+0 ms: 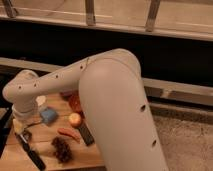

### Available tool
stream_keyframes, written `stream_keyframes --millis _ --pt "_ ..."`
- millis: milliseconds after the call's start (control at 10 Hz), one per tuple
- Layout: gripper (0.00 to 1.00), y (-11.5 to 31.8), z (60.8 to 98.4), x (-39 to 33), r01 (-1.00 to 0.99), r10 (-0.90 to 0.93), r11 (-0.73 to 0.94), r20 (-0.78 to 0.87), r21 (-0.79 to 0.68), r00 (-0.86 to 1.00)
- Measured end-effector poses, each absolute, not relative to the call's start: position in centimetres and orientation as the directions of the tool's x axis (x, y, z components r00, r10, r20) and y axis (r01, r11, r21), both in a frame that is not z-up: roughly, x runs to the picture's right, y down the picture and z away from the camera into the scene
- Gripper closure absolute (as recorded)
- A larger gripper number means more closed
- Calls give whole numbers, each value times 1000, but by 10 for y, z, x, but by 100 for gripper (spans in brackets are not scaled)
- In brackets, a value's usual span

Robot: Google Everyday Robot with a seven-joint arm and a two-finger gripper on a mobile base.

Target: Wipe table surface with brush

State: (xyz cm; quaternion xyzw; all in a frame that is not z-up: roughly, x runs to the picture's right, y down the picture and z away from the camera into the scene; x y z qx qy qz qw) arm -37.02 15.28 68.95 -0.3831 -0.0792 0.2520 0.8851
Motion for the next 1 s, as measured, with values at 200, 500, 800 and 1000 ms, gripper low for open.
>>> stream_keyframes --millis 200,500,800,1000 --pt "32 158 690 -378 -386 513 579 -46 -718 857" --pt "32 171 690 -390 -377 506 574 -47 -727 861" --pt "32 188 691 -400 -363 491 566 -51 -741 870" --pt "32 186 692 -398 -367 494 565 -53 -739 868"
